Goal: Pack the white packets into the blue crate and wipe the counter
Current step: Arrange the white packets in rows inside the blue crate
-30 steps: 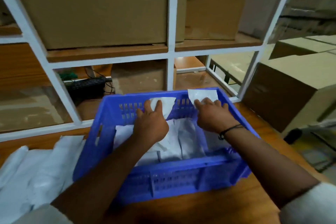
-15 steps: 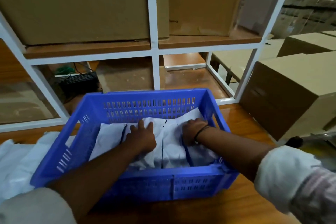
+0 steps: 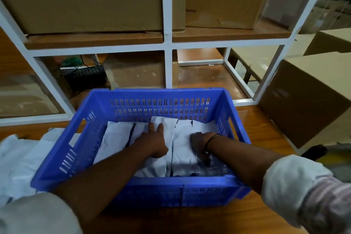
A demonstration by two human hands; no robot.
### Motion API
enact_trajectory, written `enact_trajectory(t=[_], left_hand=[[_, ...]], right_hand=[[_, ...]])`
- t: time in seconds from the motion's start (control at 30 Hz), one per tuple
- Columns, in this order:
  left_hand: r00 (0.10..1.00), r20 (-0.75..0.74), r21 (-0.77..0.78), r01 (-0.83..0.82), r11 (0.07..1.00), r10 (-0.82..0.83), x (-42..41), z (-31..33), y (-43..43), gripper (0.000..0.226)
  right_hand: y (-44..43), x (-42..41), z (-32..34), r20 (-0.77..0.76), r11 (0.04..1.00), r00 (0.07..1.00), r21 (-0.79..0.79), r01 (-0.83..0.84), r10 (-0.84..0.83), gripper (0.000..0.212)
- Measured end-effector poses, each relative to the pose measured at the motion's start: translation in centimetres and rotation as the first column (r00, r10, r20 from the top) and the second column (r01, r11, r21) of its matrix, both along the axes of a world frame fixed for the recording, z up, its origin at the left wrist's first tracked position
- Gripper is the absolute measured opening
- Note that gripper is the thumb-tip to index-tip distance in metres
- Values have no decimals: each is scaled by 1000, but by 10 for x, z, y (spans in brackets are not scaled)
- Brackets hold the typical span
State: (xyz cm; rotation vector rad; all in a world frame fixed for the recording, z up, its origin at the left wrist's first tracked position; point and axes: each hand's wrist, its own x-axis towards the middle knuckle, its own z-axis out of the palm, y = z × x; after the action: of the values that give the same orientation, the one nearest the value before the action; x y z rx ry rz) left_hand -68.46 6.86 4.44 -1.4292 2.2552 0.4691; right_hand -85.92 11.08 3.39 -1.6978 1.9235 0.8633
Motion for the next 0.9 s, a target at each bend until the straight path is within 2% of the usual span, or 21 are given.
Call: enact_trajectory(t=[0.1,0.17,0.27,0.3,0.37,0.4,0.43,0.47,0.5,0.57,0.6,0.63,0.7,0.77,0.8,0.83,0.9], left_hand=[[1000,11,0,10,1000,-10,-1,-1,-1,98],[1000,4,-2,-2,1000,2,-2,0,-2,93],[1000,7,-6,-23,1000,23,-2,5,0,86],[1000,8,-9,-26,1000,26,-3,6,1,85],[1000,10,-25,-16,1000,16,-2,8,2,83],[1000,14,-33,-10,999,11,-1,8,3,83],[1000,21,-43,-5,999,6,-1,6,3,84],[1000,26,-51,-2,999,4,0,6,3,84],[1000,28,-57,2,998,-1,1,5,3,84],[1000,21,-82,4,997,-3,4,7,4,82],[1000,11,-105,-3,994,4,6,10,4,80],[1000,2,-137,-17,990,18,9,13,3,78],[999,7,-204,-44,978,47,20,20,0,75],[997,27,-266,-68,962,78,35,24,-7,72],[994,18,-300,-95,949,105,43,26,-9,69],[991,-6,-337,-130,933,136,53,25,-14,63],[972,-94,-391,-235,890,216,74,22,-21,53]], right_hand=[[3,-5,-10,-50,994,999,-108,-1,-4,109],[9,-5,-9,-116,978,990,-181,-106,86,114],[10,-7,-14,-124,939,990,-327,-107,69,85],[6,-9,-17,-108,926,993,-368,-84,47,83],[-3,-18,-19,-113,957,993,-285,-60,29,78],[-5,-19,-12,-60,981,998,-191,-25,13,57],[-7,-23,-12,1,996,1000,-84,3,-3,25],[-7,-22,-10,31,1000,999,3,27,-27,23],[-11,-25,-12,66,998,997,43,34,-37,35],[-11,-23,-15,104,989,993,128,-70,56,54],[-12,-22,-19,118,987,991,139,-75,59,58],[-10,-19,-15,111,990,994,133,-35,21,52],[1,-13,-4,103,999,995,41,-13,9,16],[6,-13,1,105,997,994,-77,-24,32,12],[7,-11,4,94,997,993,-46,-65,69,9],[6,-10,6,90,994,990,25,-110,107,16],[1,-7,10,102,989,992,127,-81,68,20]])
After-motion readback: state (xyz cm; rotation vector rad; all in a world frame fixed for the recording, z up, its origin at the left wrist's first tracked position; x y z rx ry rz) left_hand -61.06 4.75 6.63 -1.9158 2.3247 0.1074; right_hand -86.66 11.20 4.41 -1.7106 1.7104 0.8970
